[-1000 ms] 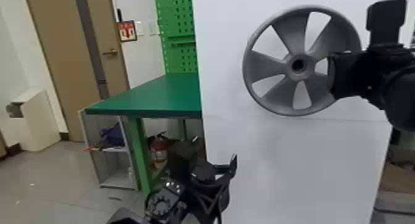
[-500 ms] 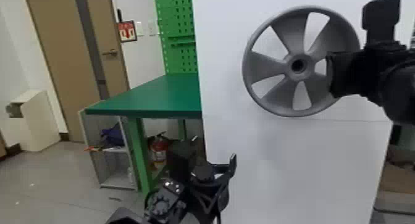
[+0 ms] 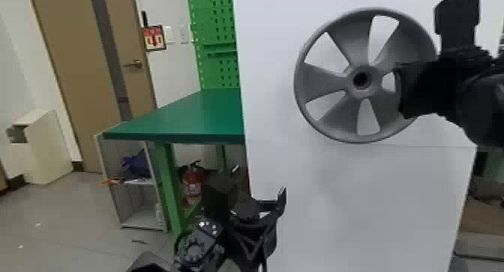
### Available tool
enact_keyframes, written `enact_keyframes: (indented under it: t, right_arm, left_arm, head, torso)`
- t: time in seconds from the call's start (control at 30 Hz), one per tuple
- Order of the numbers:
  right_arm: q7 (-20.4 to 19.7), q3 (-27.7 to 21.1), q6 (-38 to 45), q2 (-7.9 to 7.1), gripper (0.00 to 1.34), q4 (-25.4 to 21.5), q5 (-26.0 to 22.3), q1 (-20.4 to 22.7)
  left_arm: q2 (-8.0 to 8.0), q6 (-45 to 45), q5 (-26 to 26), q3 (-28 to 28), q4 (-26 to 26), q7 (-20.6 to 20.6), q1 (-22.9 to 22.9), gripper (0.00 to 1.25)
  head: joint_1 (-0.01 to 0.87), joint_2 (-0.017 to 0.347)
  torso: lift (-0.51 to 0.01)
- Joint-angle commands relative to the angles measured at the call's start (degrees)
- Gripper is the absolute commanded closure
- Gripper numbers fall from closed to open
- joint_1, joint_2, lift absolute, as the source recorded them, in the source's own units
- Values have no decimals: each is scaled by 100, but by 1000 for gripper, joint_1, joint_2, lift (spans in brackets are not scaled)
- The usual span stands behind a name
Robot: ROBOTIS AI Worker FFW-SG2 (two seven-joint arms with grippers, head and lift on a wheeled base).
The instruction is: Hold the wheel and insert it
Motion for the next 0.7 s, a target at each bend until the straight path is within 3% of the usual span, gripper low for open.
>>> enact_keyframes:
  t: [0.0, 0.37, 0.67]
  right_arm:
    - [-467, 41, -19, 6, 1193, -35, 95, 32]
    - [-485, -29, -309, 6, 1193, -52, 130, 172]
    - [-731, 138, -546, 6, 1193, -325, 464, 331]
  left_arm:
    - [77, 0, 47, -71, 0, 59, -32, 101]
    - [446, 0, 346, -414, 0, 428, -128, 101]
    - [499, 0, 381, -476, 0, 437, -172, 101]
  head:
    - [344, 325]
    - [344, 325]
    - [344, 325]
  torso:
    - [-443]
    - [-443]
    - [-443]
